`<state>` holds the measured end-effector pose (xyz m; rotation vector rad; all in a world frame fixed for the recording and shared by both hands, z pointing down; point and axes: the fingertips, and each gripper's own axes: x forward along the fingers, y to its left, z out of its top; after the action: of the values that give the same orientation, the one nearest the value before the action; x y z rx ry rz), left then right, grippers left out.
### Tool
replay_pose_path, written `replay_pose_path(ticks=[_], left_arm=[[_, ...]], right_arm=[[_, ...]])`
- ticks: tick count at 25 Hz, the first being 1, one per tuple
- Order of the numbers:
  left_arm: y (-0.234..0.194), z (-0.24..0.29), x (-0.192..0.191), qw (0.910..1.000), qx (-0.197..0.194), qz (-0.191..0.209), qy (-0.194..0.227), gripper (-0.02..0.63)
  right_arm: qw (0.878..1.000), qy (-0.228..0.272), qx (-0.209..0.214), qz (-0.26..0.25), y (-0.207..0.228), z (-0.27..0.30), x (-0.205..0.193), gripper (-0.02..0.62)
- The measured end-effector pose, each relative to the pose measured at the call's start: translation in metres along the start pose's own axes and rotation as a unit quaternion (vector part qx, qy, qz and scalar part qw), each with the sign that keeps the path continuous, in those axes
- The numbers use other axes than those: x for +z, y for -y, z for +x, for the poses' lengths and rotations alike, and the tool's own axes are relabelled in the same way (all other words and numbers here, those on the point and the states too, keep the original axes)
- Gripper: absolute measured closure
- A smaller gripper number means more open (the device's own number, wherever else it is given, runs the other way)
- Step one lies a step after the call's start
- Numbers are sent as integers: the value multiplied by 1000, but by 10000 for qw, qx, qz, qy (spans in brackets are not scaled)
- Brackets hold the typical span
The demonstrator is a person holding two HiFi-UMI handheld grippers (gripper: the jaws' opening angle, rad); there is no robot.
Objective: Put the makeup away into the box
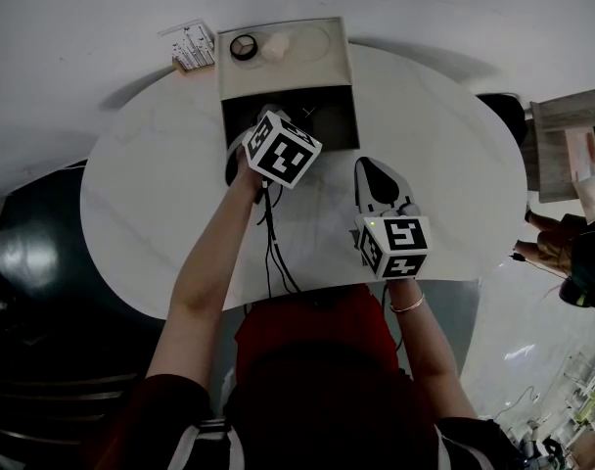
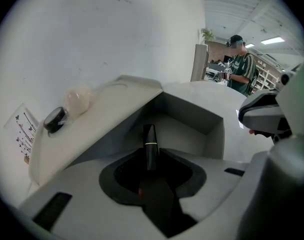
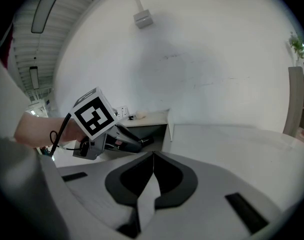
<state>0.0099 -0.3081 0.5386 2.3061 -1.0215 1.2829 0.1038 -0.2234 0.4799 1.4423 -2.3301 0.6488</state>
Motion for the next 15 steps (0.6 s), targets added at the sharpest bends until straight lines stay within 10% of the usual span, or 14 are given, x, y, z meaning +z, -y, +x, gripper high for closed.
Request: replay_pose_path(ticks=[15], left_arm=[[0, 2, -4, 10000, -31, 41, -58, 494]], right_arm=[[10000, -67, 9, -25, -2, 4, -1, 580]])
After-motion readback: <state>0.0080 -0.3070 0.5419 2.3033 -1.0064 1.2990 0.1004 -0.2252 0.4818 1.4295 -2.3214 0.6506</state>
